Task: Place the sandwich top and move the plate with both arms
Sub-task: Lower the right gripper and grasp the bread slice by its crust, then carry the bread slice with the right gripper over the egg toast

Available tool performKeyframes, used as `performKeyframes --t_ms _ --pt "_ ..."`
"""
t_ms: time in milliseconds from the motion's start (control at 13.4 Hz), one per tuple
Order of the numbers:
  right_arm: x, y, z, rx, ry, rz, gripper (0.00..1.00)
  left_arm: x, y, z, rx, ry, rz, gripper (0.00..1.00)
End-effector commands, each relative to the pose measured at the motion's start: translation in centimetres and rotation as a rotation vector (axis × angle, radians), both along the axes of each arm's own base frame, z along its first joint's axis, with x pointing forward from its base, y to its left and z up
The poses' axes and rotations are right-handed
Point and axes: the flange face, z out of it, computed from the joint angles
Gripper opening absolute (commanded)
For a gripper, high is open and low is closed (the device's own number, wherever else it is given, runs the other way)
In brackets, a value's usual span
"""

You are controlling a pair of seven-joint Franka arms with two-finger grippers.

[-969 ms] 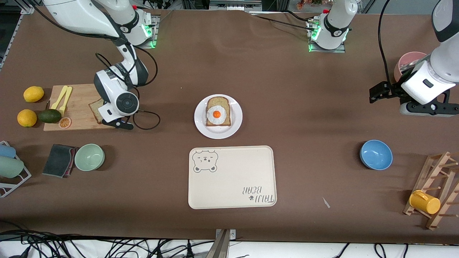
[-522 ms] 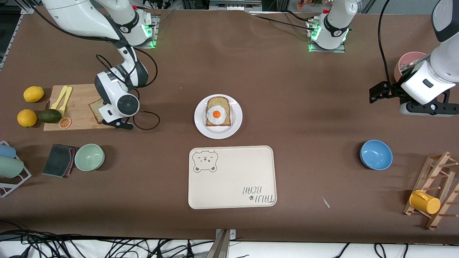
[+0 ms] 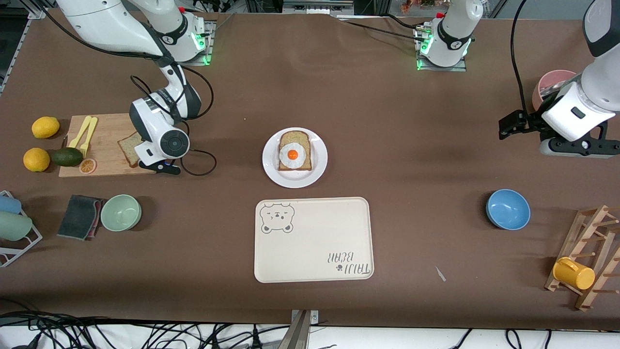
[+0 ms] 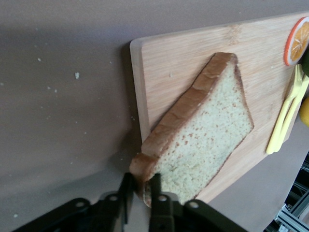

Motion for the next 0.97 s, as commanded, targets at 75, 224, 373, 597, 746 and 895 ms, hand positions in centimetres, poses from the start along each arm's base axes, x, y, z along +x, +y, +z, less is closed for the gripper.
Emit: performKeyframes --t_ms 75,224,373,597,746,895 --pt "0.2 0.2 0.8 -0.030 -0.008 0.008 0.00 0.0 -0.1 0.5 -0.016 -0.004 0.009 1.00" --pt "1.6 1.0 3.5 -0.077 0.010 0.003 0.00 0.0 -0.1 0.5 -0.018 -0.004 0.009 1.00" --pt "2.6 4.4 6.9 -0.117 0.033 0.016 0.00 0.0 -0.1 0.5 -0.018 -0.004 0.009 1.00" --pt "3.7 10.9 12.9 -0.073 0.025 0.024 0.00 0.0 -0.1 0.5 -0.018 -0.004 0.009 1.00" --pt "4.7 15.8 16.5 0.005 0.035 0.004 0.00 0.0 -0.1 0.5 -0.018 -0.004 0.009 1.00" --pt "5.3 21.7 18.5 0.107 0.046 -0.063 0.00 0.0 -0.1 0.5 -0.018 -0.004 0.009 1.00"
